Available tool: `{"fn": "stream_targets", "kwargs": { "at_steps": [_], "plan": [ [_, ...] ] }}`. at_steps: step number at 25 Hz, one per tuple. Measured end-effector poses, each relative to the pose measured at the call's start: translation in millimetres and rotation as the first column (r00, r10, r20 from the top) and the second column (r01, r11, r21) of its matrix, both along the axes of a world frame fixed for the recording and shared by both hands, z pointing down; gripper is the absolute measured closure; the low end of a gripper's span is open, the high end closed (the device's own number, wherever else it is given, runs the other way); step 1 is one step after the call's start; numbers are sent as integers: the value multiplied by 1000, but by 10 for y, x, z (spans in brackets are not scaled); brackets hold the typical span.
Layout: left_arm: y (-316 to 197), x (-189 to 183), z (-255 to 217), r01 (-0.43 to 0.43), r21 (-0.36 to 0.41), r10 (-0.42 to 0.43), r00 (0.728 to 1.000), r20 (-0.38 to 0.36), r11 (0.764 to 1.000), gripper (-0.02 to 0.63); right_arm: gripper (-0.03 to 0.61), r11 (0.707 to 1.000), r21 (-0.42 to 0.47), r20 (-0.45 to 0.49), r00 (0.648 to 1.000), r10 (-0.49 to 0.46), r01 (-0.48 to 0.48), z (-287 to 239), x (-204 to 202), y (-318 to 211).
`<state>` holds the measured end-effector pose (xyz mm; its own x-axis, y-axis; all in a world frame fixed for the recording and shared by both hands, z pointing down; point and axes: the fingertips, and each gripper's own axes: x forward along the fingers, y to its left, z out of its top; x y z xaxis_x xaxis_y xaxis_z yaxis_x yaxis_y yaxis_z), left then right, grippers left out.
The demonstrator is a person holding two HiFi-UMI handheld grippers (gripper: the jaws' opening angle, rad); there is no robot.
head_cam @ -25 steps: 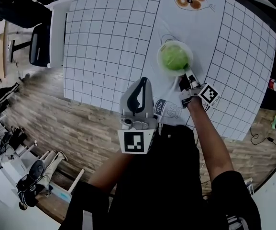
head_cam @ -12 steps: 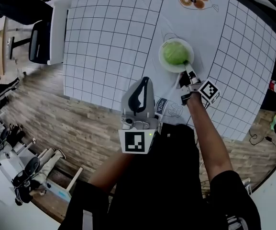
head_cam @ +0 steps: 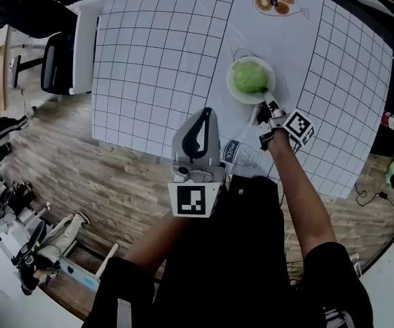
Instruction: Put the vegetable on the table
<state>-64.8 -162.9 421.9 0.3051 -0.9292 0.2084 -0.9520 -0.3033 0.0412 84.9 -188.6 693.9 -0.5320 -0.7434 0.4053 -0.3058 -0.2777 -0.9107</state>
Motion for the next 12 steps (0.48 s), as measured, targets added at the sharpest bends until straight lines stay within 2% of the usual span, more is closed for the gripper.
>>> {"fn": "stream_targets", "kwargs": {
  "at_steps": [4,7,12],
  "plan": [
    [36,9,-19,-13,-2,13,1000,-8,1000,606,518,999,-35,-23,999,-40,39,7,-28,86],
    [82,32,-38,-39,-1,39,999,-9,999,606,480,996,-78,-49,998,-46,42,16,-66,209],
    [139,-21,-91,-40,12,40,999,-19,999,606,468,995,-96,-114,993,-41,30,22,-6,341]
  ]
}}
